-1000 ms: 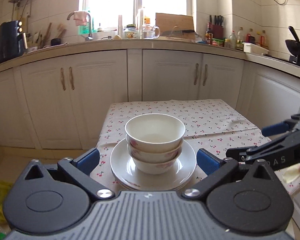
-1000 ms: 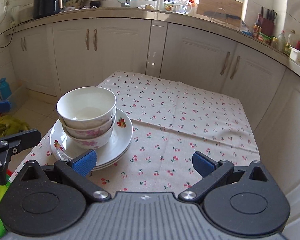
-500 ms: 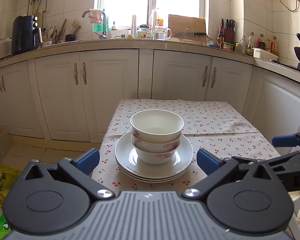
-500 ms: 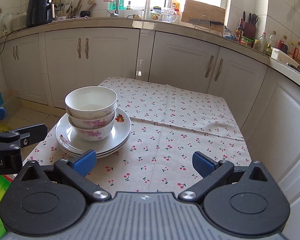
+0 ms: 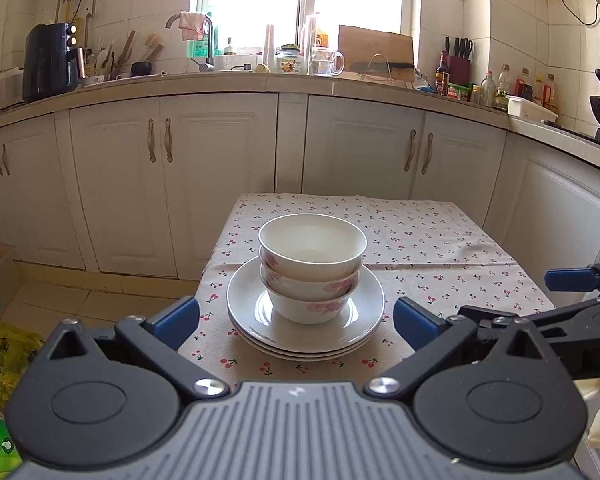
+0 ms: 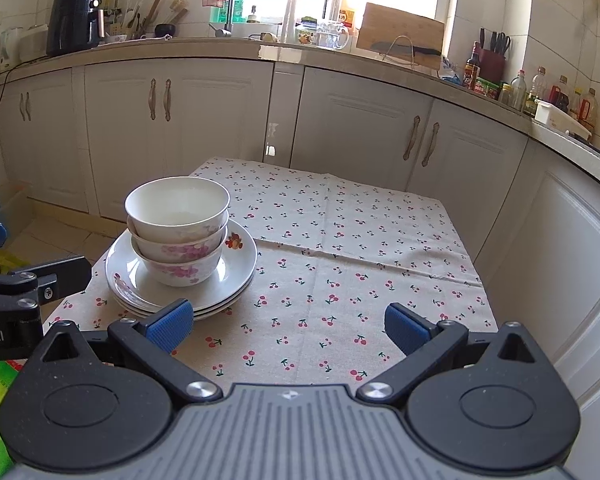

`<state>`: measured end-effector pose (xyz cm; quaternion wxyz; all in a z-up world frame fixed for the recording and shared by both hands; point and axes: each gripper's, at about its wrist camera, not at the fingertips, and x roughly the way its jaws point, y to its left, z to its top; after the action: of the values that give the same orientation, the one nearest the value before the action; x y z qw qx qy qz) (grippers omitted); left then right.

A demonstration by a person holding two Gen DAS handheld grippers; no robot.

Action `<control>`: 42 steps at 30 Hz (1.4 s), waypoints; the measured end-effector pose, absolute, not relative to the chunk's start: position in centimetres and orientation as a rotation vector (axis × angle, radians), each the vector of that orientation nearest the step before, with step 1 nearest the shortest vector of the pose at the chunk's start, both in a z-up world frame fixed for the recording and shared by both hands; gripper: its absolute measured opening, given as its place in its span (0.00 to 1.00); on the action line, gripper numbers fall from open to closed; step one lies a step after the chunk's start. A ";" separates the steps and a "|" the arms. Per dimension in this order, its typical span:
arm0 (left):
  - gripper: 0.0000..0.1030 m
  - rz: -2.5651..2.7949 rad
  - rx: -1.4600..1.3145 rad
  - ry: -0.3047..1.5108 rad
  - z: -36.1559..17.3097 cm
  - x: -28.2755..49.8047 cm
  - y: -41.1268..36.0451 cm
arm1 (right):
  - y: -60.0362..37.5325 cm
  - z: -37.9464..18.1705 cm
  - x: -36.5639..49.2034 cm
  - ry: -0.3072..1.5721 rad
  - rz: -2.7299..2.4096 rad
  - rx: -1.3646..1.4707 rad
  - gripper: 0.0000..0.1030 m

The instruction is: Organize plates and bowls

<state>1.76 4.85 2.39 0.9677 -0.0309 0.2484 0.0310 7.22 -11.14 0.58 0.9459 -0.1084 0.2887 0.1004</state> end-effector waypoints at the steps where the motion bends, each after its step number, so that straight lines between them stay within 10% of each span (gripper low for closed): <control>1: 0.99 0.061 -0.065 0.505 2.4 1.8 4.8 | -11.2 0.6 7.2 0.587 0.203 -0.222 1.00; 42: 0.99 0.061 -0.081 0.524 2.3 2.1 4.6 | -11.3 0.7 7.1 0.562 0.161 -0.238 1.00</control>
<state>2.09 4.63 2.27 0.9646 -0.0401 0.2590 0.0300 7.14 -11.26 0.72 0.9505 -0.1170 0.2766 0.0793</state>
